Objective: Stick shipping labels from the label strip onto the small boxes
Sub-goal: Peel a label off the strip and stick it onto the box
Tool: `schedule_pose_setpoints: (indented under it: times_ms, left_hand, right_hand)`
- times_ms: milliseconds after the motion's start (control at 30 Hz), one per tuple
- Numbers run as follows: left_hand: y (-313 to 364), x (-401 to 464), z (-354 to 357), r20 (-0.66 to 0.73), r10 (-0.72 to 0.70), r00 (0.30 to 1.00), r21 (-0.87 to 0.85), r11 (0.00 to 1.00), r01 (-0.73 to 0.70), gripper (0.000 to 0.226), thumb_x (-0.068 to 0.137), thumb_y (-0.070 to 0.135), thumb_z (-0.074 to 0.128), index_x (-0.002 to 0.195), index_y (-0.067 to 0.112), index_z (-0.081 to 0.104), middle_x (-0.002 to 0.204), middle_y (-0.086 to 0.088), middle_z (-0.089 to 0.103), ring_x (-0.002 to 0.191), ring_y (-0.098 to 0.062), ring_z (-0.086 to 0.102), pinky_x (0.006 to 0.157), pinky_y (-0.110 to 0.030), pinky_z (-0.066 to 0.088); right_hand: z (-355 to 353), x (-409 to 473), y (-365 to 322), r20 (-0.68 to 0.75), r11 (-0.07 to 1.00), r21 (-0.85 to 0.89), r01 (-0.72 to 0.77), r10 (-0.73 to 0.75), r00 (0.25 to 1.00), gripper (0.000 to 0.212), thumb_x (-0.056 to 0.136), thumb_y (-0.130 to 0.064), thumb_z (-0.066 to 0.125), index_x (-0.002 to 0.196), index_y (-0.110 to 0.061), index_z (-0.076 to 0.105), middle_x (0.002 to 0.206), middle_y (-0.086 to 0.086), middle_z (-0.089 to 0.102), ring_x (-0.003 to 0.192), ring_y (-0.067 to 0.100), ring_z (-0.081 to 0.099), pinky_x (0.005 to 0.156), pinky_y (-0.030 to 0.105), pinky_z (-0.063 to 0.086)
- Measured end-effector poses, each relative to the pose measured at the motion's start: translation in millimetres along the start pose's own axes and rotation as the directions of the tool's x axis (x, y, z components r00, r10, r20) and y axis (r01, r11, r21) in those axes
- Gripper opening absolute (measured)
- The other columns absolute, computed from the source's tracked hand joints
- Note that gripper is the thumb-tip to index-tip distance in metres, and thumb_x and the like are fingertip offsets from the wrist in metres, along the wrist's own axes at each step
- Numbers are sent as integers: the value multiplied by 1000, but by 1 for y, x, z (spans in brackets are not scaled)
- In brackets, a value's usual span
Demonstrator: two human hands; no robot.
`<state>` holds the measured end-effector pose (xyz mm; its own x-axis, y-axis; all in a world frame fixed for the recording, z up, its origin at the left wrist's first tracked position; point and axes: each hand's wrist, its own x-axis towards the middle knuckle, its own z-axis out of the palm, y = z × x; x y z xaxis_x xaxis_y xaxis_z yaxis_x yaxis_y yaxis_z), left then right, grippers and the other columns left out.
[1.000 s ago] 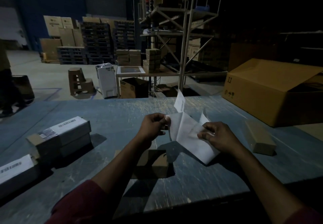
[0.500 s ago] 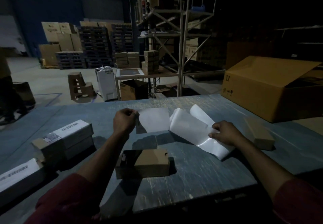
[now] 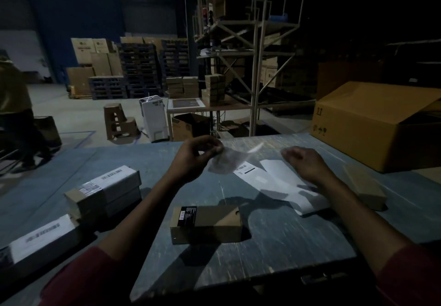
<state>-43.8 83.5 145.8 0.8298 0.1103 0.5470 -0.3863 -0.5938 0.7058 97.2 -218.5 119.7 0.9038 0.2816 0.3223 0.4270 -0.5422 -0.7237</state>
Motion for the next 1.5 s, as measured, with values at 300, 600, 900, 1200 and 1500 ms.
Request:
schedule_pose_setpoints:
  times_ms: [300, 600, 900, 1200, 1500]
  left_hand:
    - [48, -16, -15, 269, 260, 927, -120, 964, -235, 10, 92, 13, 74, 100, 10, 80, 118, -3, 69, 115, -19, 67, 92, -35, 61]
    - [33, -32, -20, 151, 269, 951, -465, 869, -172, 24, 89, 3, 75, 95, 24, 84, 123, -15, 61, 124, -21, 58, 94, -32, 54]
    - [12, -33, -36, 119, 160, 980, -404, 909, -99, 42, 79, 16, 86, 117, 33, 78, 125, 0, 69, 118, -25, 62, 94, -43, 57]
    - [4, -40, -63, 234, 5, 972, -90, 996, 17, 30, 84, 12, 81, 113, 7, 75, 86, -6, 82, 74, -17, 75, 60, -25, 56]
    - [3, -72, -46, 161, -418, 894, -346, 824, 448, 39, 92, 40, 72, 121, 14, 72, 103, -11, 81, 88, -26, 76, 73, -36, 56]
  right_hand:
    - [5, -42, -104, 640, 922, 326, -210, -52, 767, 43, 104, -47, 48, 124, -17, 70, 113, -4, 79, 107, 14, 72, 91, 40, 55]
    - [38, -66, -98, 740, 731, 571, -375, -260, 621, 29, 104, -4, 48, 129, -9, 62, 100, 4, 80, 89, 18, 77, 80, 33, 63]
    - [39, -60, -93, 705, 646, 625, -438, -229, 671, 49, 91, -4, 67, 137, -19, 62, 113, 16, 69, 83, 22, 74, 80, 43, 59]
    - [28, -56, -96, 548, 747, 622, -235, -200, 812, 58, 87, 2, 71, 140, -17, 54, 95, 13, 75, 97, 31, 76, 75, 40, 62]
    - [43, -62, -85, 441, 679, 683, -268, -90, 893, 54, 91, 6, 70, 139, -13, 55, 101, 15, 75, 96, 31, 76, 74, 39, 64]
